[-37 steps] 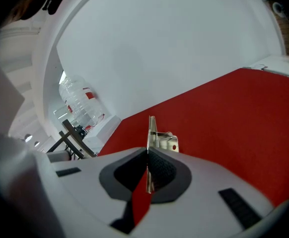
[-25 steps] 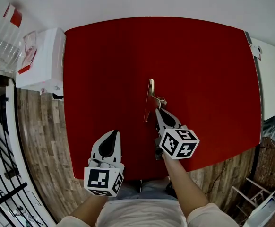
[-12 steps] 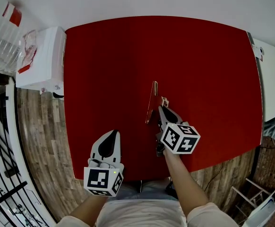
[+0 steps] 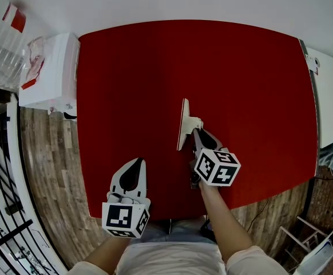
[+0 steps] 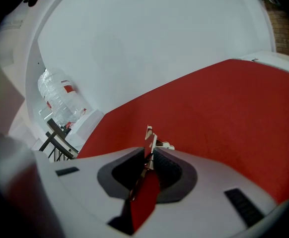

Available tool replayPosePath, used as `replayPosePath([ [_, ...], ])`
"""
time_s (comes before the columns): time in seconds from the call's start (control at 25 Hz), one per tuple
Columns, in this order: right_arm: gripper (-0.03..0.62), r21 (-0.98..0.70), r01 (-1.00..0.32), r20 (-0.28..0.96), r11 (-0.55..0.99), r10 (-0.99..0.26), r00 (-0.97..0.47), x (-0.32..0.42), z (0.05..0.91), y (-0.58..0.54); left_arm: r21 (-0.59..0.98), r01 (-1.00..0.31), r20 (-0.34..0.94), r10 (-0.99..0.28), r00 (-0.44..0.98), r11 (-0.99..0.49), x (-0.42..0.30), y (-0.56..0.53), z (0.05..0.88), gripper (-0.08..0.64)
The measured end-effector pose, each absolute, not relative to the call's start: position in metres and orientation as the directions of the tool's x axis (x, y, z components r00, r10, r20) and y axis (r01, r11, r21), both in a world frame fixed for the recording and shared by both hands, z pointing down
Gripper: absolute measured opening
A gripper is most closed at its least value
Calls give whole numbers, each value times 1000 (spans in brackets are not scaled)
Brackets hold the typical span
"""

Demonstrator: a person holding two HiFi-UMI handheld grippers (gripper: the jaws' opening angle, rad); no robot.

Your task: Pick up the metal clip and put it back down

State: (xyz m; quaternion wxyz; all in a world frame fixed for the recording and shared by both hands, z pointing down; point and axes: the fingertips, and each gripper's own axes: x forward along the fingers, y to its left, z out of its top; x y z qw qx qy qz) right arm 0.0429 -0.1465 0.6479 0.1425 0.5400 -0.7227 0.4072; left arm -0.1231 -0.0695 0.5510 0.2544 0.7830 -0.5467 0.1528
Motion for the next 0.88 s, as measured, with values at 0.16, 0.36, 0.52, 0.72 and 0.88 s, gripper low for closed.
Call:
replayPosePath([
  [0.16, 52, -405, -910, 651, 85, -672, -353, 47, 652, -146, 231, -934, 520, -777, 354, -271, -123, -69, 552, 5],
  [0.36, 84, -387, -918, 645, 91, -685, -340, 50, 652, -146, 233, -935, 522, -777, 352, -267, -122, -66, 553, 5],
  [0.52, 84, -390, -916, 644, 93, -684, -343, 53, 651, -146, 232, -936, 522, -778, 350, -265, -120, -65, 554, 5],
  [0.72, 84, -391, -915, 641, 101, -683, -349, 52, 645, -142, 231, -937, 516, -783, 346, -261, -119, -66, 550, 5],
  [0.88, 84, -385, -918, 640, 101, -688, -344, 55, 635, -139, 228, -937, 507, -790, 345, -264, -116, -67, 541, 5],
])
